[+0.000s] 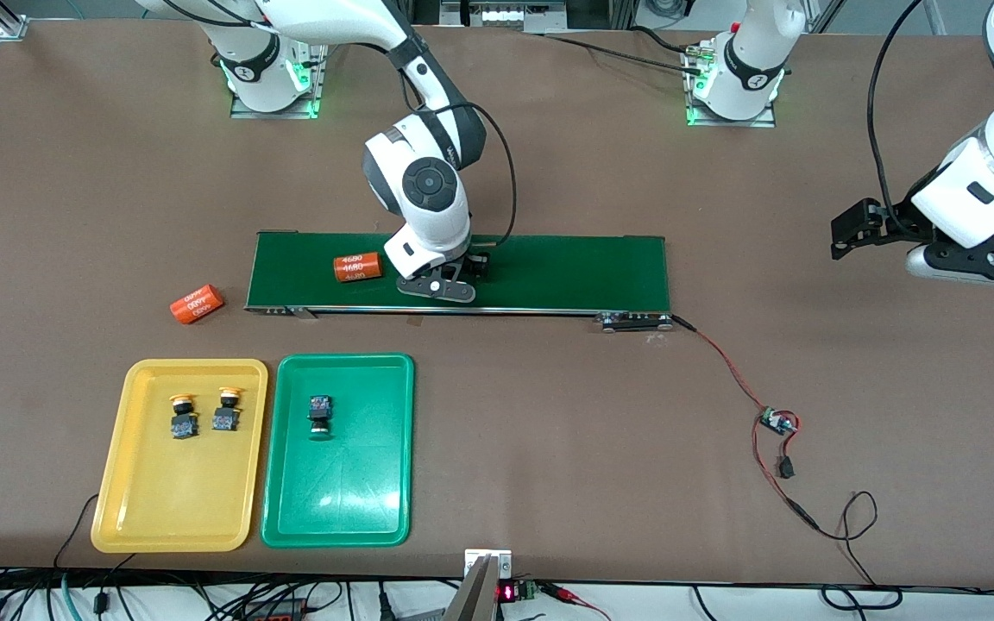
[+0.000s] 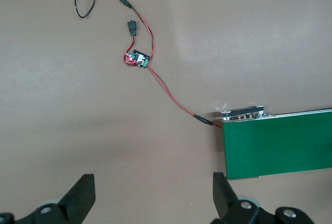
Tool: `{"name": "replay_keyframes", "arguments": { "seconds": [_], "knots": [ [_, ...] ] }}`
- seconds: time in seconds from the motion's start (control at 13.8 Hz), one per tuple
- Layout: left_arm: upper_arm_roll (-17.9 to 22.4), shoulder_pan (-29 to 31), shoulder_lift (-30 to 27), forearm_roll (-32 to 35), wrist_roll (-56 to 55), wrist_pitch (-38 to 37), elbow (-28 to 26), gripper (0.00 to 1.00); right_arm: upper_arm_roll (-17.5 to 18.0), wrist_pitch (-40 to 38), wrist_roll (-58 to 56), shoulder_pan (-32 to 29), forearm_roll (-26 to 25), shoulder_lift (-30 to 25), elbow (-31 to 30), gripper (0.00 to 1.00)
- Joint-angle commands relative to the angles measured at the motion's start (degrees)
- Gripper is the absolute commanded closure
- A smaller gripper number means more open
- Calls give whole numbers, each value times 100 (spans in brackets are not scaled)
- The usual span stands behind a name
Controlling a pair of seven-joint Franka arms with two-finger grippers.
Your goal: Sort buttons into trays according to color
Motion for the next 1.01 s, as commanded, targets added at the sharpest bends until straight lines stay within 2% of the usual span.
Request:
{"name": "replay_keyframes", "arguments": {
  "seconds": [0.0,0.14,0.43,0.65,0.94],
  "knots": [
    [-16,37,-5,121,7,25,26,0,10,-12,4,-7,138,-23,24,81],
    [-16,37,-5,121,8,-1,26,0,10,-29,-13,-25,138,-23,120,90],
    [-16,20,-5,121,-1,25,34,0,-130,-38,31,-165,112,-32,479,92],
    [-25,-24,-5,121,-10,8,34,0,-201,-38,-266,-805,15,284,971,92],
    [-25,-33,-5,121,-19,8,34,0,-201,-30,-1373,-1631,33,899,1736,92]
  ]
}}
